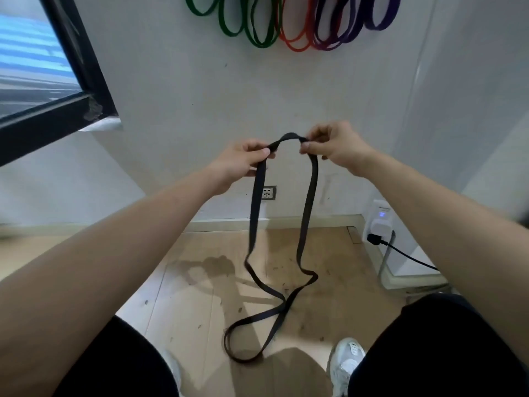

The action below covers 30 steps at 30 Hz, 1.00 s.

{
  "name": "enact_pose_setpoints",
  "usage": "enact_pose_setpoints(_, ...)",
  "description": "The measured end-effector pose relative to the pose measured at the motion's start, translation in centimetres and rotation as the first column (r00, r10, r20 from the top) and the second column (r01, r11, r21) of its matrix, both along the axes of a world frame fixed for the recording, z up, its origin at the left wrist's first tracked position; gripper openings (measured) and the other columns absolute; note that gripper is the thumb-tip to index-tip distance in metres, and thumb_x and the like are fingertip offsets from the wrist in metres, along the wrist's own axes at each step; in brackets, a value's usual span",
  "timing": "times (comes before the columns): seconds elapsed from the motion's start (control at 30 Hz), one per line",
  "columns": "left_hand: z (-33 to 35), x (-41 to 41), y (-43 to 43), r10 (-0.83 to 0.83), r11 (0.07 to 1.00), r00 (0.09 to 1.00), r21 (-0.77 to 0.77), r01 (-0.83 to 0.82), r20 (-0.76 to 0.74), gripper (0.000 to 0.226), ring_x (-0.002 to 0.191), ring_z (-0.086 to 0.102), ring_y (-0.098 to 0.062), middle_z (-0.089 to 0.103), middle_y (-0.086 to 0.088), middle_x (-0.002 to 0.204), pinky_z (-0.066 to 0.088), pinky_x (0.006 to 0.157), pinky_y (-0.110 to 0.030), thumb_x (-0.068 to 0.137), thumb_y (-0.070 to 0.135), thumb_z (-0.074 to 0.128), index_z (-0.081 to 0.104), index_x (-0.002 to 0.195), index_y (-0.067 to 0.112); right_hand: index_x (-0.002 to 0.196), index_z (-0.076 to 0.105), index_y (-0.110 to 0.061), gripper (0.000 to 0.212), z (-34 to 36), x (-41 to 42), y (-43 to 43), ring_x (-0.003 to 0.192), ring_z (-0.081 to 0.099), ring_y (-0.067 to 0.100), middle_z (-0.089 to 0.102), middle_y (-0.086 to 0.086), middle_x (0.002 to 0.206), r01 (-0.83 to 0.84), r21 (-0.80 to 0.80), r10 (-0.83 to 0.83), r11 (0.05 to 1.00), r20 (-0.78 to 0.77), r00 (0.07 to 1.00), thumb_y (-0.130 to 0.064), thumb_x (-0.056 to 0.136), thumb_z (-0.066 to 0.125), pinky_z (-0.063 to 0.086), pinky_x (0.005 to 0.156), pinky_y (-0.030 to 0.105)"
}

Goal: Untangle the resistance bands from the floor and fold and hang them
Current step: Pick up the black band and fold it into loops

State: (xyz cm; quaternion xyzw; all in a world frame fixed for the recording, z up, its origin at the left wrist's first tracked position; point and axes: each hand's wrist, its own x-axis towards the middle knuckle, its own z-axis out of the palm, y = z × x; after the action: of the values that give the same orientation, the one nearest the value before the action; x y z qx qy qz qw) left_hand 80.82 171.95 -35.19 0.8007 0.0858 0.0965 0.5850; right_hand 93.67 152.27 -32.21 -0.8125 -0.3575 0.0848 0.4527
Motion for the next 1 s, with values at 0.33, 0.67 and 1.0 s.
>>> enact_pose_setpoints(0.33,-3.8,-0.9,3.0,-0.052,0.997,0.987,-0.063,0.043,-0.154,0.017,0.082,0.063,-0.02,0.067,-0.004,0.081,0.049,0.093,-0.037,0.093,0.026,0.063,0.072,0.097,0.012,0.108,0.069,-0.001,0.027,-6.2,-0.6,0.5,0.09,0.067,0.014,0.071,0.002,0.089,-0.208,-0.093,0.162,0.974,-0.355,0.921,-0.025,0.095,0.067,0.051,0.095,0.04)
enact_pose_setpoints(0.67,-6.9,-0.2,3.5,-0.051,0.983,0.997,0.176,0.061,-0.06,0.021,0.088,0.072,-0.009,0.076,0.0,0.092,0.054,0.088,-0.023,0.087,0.023,0.076,0.071,0.108,0.019,0.112,0.061,-0.004,0.026,-9.3,-0.3,2.2,0.095,0.073,0.024,0.075,0.015,0.102,-0.182,-0.11,0.148,0.977,-0.259,0.954,-0.012,0.091,0.073,0.057,0.089,0.038)
enact_pose_setpoints(1.0,-7.1,-0.4,5.2,0.037,0.995,0.992,0.092,-0.026,-0.122,0.018,0.1,0.063,-0.014,0.074,-0.002,0.107,0.051,0.087,-0.031,0.094,0.031,0.067,0.076,0.105,0.02,0.109,0.073,-0.016,0.016,-10.9,-1.4,4.7,0.106,0.067,0.017,0.073,0.003,0.111,-0.201,-0.051,0.172,0.978,-0.341,0.924,-0.022,0.095,0.067,0.051,0.097,0.037)
